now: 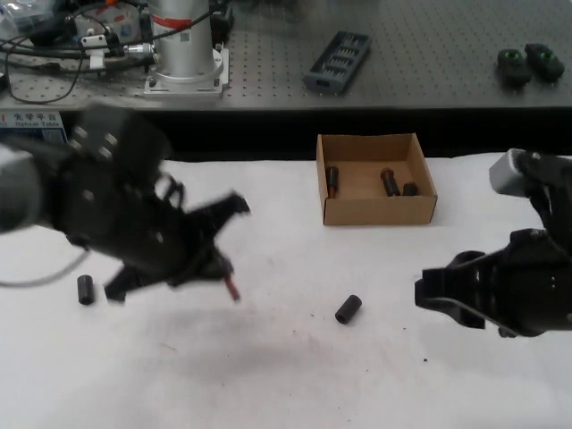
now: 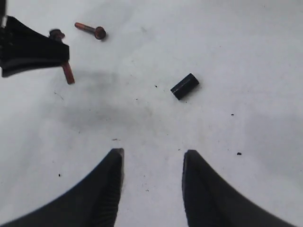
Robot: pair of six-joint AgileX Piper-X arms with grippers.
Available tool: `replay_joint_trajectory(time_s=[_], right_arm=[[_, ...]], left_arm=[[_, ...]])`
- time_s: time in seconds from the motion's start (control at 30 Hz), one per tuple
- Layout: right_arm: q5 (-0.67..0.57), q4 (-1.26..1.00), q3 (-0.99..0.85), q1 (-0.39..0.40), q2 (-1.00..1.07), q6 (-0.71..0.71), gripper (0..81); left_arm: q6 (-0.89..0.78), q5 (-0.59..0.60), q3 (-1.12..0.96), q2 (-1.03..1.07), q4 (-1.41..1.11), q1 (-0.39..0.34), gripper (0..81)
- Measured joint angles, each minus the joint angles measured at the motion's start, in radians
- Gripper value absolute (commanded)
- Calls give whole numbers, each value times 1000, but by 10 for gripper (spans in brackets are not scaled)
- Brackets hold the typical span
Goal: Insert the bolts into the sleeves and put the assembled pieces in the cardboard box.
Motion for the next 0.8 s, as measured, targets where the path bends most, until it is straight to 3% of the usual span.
replay_joint_trajectory(time_s=[0.2, 0.37, 0.57, 0.8], right_arm=[[-19, -42, 0, -1, 144, 143, 414], [-46, -91, -31, -1, 266, 335, 412], [-39, -65, -119, -1, 368, 428, 412], [-1, 39, -299, -1, 524, 489, 377]], left_arm=[[206, 189, 58, -115, -172, 75, 7], [315, 258, 157, -212, -223, 96, 7], [435, 389, 351, -401, -415, 100, 7], [443, 420, 414, -513, -520, 100, 7]])
